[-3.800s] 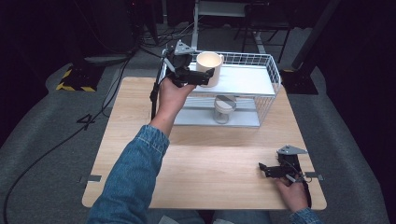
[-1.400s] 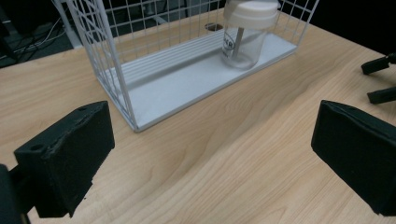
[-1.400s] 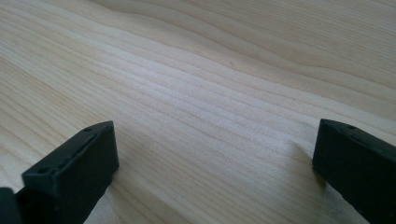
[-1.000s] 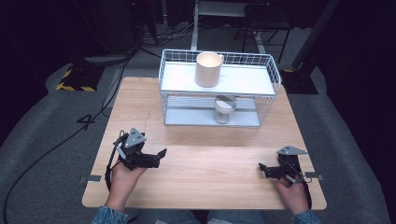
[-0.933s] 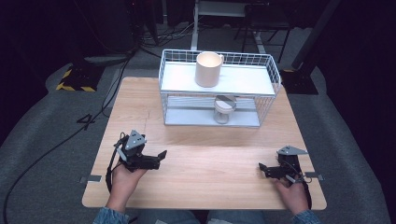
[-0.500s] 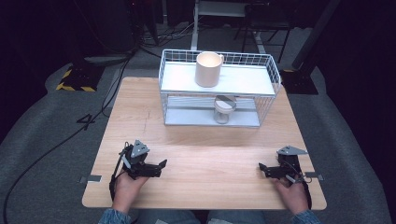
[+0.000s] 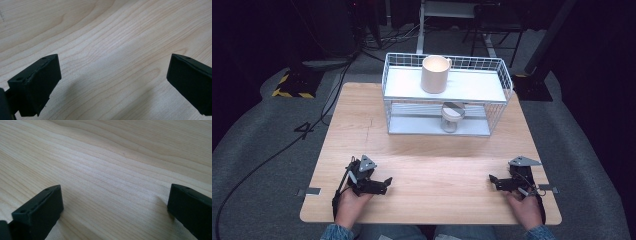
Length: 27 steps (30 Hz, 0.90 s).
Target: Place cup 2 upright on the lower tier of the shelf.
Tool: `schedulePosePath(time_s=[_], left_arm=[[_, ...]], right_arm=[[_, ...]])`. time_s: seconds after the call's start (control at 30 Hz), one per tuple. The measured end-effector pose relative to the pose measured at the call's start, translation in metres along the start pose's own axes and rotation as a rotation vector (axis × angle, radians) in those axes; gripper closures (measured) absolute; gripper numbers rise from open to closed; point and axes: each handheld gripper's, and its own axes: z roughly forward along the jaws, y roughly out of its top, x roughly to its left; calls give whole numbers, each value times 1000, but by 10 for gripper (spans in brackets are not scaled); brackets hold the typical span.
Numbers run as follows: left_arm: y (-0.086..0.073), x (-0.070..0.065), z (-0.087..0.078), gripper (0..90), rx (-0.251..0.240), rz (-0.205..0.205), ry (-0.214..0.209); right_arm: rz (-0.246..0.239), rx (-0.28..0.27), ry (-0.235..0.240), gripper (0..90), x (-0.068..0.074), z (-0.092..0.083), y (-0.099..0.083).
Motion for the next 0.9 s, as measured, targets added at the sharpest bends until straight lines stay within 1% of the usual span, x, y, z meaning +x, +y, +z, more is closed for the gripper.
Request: schedulePosePath(time_s=[0.13,0.2,0.3,0.37,0.43,0.57,0.6,0.63,0.9], left_arm=[[-1,1,2,0,27,1,-3],[-1,0,3,1,43,20,2],[-2,-2,6,1,56,14,7],[-1,-1,6,0,63,19,11],[-2,0,8,0,74,12,12],[-2,1,8,0,65,0,18],[-3,1,8,0,61,4,25],[-3,1,9,0,72,25,38],[-2,1,9,0,71,29,39]], right_arm=[[0,0,0,3,0,0,0],[0,0,0,3,0,0,0],[0,0,0,3,0,0,0],[0,0,0,3,0,0,0],[0,0,0,3,0,0,0],[0,0,0,3,0,0,0],[0,0,0,3,0,0,0],[0,0,0,3,0,0,0],[0,0,-1,3,0,0,0]])
